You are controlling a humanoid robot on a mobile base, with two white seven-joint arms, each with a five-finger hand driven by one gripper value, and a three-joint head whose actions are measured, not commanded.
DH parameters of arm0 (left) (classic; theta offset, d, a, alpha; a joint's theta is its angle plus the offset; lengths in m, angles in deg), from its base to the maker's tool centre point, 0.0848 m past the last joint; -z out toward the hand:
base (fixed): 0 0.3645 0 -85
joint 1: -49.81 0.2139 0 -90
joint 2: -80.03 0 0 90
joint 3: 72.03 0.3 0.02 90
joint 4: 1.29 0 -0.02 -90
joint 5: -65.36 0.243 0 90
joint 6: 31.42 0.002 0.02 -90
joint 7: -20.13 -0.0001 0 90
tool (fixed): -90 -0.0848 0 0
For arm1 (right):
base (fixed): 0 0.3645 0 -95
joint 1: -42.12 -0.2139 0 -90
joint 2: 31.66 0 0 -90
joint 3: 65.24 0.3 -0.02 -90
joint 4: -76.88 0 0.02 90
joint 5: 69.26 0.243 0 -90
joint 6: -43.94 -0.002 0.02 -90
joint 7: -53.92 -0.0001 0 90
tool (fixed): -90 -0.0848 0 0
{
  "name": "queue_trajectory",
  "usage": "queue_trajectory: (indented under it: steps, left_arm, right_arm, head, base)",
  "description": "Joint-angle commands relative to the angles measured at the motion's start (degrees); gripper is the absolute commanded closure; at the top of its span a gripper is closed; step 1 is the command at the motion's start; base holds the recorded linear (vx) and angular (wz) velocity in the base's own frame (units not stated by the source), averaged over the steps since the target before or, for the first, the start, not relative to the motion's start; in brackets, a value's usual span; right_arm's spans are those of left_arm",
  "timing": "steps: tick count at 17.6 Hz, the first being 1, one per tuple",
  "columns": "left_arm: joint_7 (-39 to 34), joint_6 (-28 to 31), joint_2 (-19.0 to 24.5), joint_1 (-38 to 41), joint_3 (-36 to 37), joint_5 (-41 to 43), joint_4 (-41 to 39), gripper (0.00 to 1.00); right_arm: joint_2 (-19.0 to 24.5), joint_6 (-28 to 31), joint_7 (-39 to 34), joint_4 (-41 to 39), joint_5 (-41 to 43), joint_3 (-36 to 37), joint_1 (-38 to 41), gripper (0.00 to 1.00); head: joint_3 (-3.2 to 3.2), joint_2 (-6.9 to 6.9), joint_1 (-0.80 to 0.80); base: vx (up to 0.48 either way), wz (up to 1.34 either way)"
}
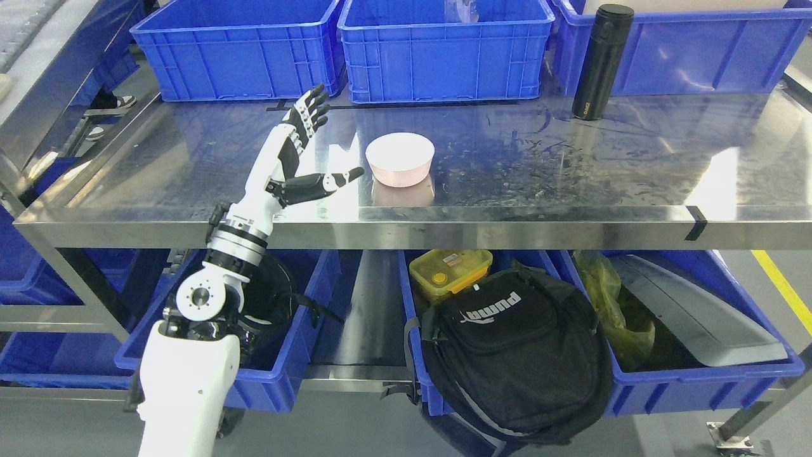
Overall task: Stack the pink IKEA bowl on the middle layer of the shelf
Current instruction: 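Swing the left hand across the shelf toward the pink bowl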
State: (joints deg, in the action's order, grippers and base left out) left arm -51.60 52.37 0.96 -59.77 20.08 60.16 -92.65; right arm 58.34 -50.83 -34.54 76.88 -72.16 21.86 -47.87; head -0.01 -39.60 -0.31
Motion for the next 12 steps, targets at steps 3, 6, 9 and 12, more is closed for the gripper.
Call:
queue_trajectory:
  steps: [3,6,9,12]
  left_arm:
    - [18.4,0.4,21.0,-14.6,10.9,23.8,0.0,0.00]
    - [24.9,-0.5,19.7,-15.2,12.4,30.9,0.0,0.00]
    - [26.6,-0.9,18.4,-17.4,12.6,33.4,0.0,0.16]
    - [31.0,-3.1,16.9,-20.4,13.4,41.4,2.1,0.25]
  right_arm:
    - [-1.0,0.0,0.0,-1.0,0.0,0.0,1.2,0.00]
    - [-1.0,0.0,0.0,-1.0,0.0,0.0,1.2,0.00]
    - [-1.0,0.0,0.0,-1.0,0.0,0.0,1.2,0.00]
    - [-1.0,0.0,0.0,-1.0,0.0,0.0,1.2,0.00]
  head:
    - [0.00,0.00,0.00]
    - [0.00,0.00,0.00]
    - [0.00,0.00,0.00]
    - [0.00,0.00,0.00]
  base:
    - [0.000,0.00]
    - [0.000,0.00]
    - [0.000,0.00]
    - [0.000,0.00]
